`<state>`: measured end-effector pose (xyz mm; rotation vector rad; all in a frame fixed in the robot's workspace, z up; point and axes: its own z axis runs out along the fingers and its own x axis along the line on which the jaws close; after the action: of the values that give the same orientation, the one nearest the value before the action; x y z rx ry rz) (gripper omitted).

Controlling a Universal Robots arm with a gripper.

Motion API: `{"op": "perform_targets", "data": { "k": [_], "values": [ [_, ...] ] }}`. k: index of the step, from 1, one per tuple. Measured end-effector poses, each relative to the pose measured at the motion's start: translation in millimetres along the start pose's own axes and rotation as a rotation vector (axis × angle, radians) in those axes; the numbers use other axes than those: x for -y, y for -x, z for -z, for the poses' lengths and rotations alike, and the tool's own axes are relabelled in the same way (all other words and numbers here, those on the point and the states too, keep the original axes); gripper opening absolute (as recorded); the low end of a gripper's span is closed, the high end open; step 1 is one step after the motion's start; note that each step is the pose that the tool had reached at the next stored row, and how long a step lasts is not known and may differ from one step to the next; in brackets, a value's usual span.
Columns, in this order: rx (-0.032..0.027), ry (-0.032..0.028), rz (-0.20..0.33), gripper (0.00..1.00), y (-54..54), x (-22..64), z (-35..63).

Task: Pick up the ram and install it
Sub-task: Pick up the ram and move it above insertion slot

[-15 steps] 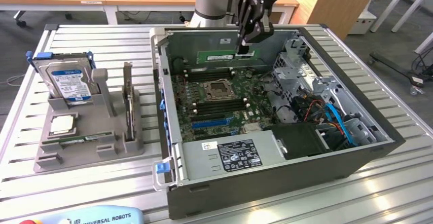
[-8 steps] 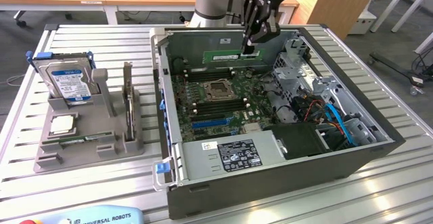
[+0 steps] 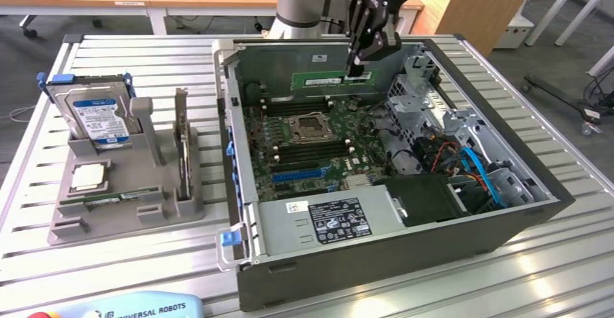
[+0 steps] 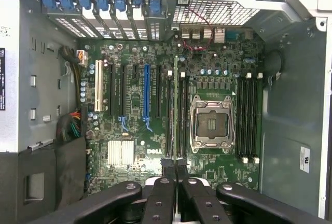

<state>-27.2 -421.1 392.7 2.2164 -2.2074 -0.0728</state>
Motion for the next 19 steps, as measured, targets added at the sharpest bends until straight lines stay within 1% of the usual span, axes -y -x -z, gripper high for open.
{"op": "perform_targets", "data": {
  "k": [4,15,19],
  "values": [
    [-0.0002,0.0001,0.000,0.12,-0.2,0.1,-3.5],
    [0.0001,0.0001,-0.001,0.12,-0.6,0.9,-22.2],
    [-0.0001,0.0001,-0.001,0.12,-0.7,1.1,-25.7]
  ]
}}
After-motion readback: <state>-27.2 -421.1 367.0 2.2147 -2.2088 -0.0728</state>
